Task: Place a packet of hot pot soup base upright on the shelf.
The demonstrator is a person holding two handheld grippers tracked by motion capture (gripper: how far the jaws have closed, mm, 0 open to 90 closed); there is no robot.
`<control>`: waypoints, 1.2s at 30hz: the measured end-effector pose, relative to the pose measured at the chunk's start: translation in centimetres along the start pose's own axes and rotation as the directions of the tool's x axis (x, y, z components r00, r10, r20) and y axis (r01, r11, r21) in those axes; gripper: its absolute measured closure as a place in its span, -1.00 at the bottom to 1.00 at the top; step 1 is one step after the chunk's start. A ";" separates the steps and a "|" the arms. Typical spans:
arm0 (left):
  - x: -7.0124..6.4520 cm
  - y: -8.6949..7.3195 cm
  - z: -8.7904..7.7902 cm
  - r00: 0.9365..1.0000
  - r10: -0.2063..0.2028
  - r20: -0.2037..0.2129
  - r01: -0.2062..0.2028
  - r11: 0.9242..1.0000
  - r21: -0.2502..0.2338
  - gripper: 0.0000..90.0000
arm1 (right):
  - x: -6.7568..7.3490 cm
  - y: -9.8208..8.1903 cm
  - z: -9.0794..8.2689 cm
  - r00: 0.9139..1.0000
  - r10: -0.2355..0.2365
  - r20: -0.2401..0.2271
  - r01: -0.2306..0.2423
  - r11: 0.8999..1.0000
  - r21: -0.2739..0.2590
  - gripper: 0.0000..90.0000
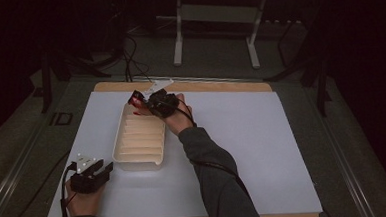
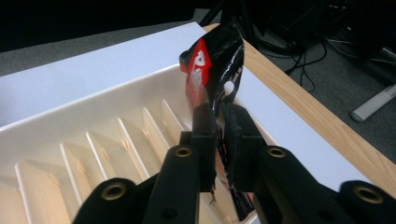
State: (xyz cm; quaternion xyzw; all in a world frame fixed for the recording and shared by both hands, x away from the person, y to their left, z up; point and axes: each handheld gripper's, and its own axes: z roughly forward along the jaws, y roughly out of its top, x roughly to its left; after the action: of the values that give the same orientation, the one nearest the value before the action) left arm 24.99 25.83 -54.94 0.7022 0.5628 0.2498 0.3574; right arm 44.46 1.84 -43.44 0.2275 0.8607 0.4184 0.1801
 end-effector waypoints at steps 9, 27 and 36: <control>0.0 0.0 0.0 1.000 0.000 -0.001 0.000 1.000 0.001 0.31 | -0.5 -0.3 -0.5 1.000 0.028 0.003 -0.028 0.999 -0.023 0.68; -0.1 0.0 0.0 1.000 0.003 -0.003 -0.003 1.000 0.007 0.30 | -2.8 -2.8 -1.5 0.982 0.149 0.113 -0.151 0.989 0.007 0.65; -0.1 0.0 0.1 1.000 0.008 -0.007 -0.008 1.000 0.010 0.30 | -3.6 -4.3 -3.9 0.982 0.166 0.090 -0.167 0.986 -0.004 0.64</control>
State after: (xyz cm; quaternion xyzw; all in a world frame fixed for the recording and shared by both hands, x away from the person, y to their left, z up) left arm 25.01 25.68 -54.96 0.7054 0.5623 0.2509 0.3510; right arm 44.44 -4.93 -44.24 0.3175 0.8303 0.4200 0.1827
